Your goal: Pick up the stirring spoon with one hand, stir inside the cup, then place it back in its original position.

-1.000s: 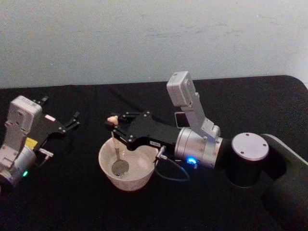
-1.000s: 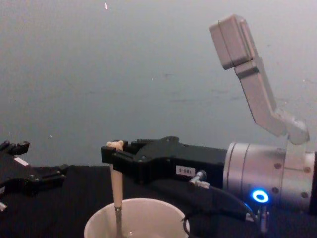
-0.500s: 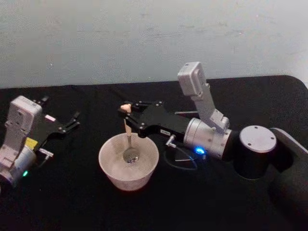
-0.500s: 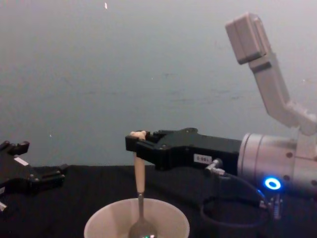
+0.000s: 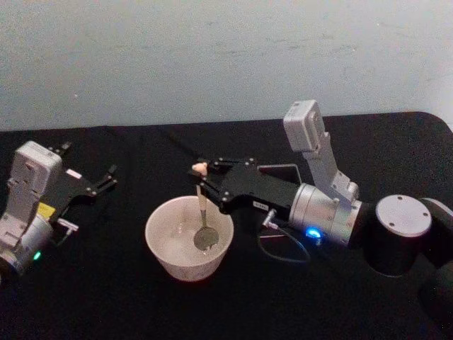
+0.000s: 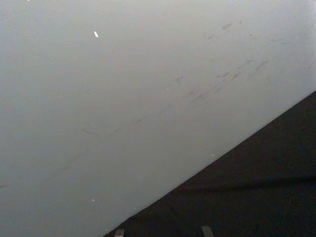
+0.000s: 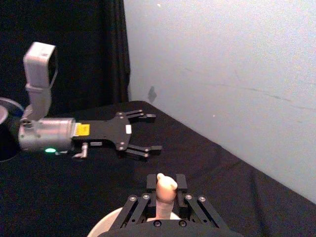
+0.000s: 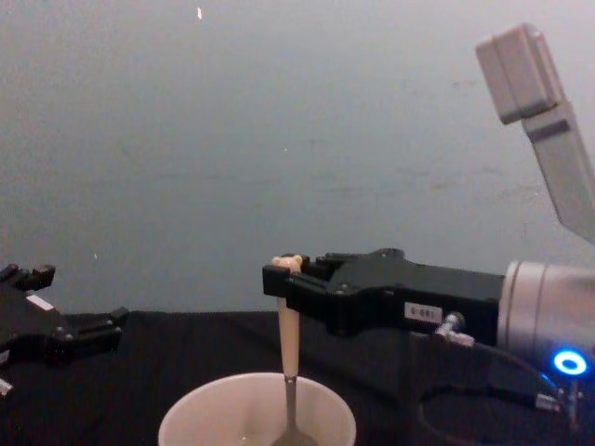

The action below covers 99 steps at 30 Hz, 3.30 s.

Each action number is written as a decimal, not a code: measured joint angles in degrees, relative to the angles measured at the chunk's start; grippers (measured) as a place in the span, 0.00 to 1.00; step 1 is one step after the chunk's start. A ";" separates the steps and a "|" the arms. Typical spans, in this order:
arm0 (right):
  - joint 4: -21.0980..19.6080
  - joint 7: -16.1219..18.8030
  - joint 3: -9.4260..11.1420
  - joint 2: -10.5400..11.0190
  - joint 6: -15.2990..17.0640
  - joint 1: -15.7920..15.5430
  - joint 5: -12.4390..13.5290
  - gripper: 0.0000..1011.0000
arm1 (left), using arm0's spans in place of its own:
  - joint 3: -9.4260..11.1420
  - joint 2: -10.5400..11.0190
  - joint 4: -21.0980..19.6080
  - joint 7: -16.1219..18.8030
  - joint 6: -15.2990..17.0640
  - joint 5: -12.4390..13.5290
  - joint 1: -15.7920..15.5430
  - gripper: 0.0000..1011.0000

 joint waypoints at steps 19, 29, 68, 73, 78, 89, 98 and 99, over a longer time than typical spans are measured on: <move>-6.31 2.02 -1.91 2.35 1.22 -1.70 2.31 0.21 | 0.00 0.00 0.00 0.00 0.00 0.00 0.00 0.99; -3.47 1.04 -3.96 -0.31 3.58 1.40 1.43 0.21 | 0.00 0.00 0.00 0.00 0.00 0.00 0.00 0.99; -5.26 -0.04 0.20 3.08 4.16 -1.14 2.26 0.21 | 0.00 0.00 0.00 0.00 0.00 0.00 0.00 0.99; -7.32 0.65 0.02 4.13 4.34 -2.27 3.34 0.21 | 0.00 0.00 0.00 0.00 0.00 0.00 0.00 0.99; -8.07 1.07 -1.21 4.33 4.39 -2.44 3.60 0.21 | 0.00 0.00 0.00 0.00 0.00 0.00 0.00 0.99; -6.36 0.20 -3.70 2.24 5.32 -0.29 2.63 0.21 | 0.00 0.00 0.00 0.00 0.00 0.00 0.00 0.99; -3.05 -1.05 -3.83 -0.11 5.16 2.08 1.79 0.21 | 0.00 0.00 0.00 0.00 0.00 0.00 0.00 0.99; -3.05 -1.05 -3.83 -0.11 5.16 2.08 1.79 0.21 | 0.00 0.00 0.00 0.00 0.00 0.00 0.00 0.99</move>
